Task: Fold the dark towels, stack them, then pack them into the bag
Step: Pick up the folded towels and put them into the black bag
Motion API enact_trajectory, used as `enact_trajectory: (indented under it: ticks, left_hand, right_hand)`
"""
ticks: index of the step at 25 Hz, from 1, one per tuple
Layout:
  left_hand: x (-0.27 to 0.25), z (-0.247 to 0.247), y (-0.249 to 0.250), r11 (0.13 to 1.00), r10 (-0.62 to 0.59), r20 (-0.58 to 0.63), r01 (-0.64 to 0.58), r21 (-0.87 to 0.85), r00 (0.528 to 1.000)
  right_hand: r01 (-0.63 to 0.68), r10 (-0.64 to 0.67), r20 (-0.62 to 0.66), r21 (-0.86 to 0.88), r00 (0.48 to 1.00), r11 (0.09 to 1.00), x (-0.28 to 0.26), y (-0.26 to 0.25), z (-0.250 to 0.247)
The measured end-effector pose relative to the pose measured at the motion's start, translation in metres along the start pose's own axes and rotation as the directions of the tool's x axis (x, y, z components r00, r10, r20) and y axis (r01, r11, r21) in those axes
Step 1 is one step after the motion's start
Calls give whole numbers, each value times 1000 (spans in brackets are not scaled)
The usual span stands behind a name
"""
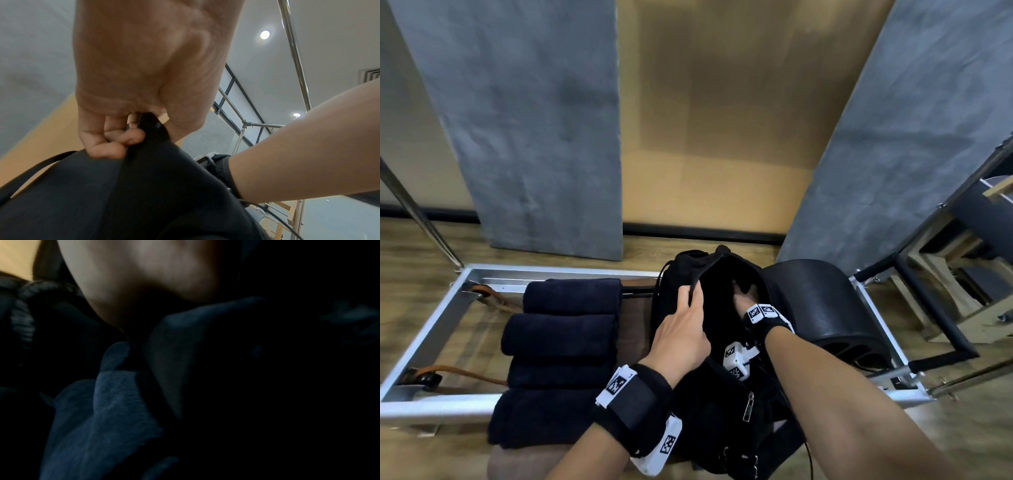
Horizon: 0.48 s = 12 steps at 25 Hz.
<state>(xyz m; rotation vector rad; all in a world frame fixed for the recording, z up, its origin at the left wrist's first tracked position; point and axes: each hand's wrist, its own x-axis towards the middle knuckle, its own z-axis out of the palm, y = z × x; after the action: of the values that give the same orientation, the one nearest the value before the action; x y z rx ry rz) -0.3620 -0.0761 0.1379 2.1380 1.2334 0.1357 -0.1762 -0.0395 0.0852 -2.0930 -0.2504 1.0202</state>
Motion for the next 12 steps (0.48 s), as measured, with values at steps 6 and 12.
enact_trajectory:
  ticks: [6,12]
  left_hand:
    - [2,2,-4,1000,-1,-10,1,21,1000]
    - [2,3,-12,997,-13,-16,14,79,1000]
  right_hand:
    - [14,-3,-83,130,997,991,19,-8,-5]
    - [91,-100,-46,-175,994,980,22,-2,2]
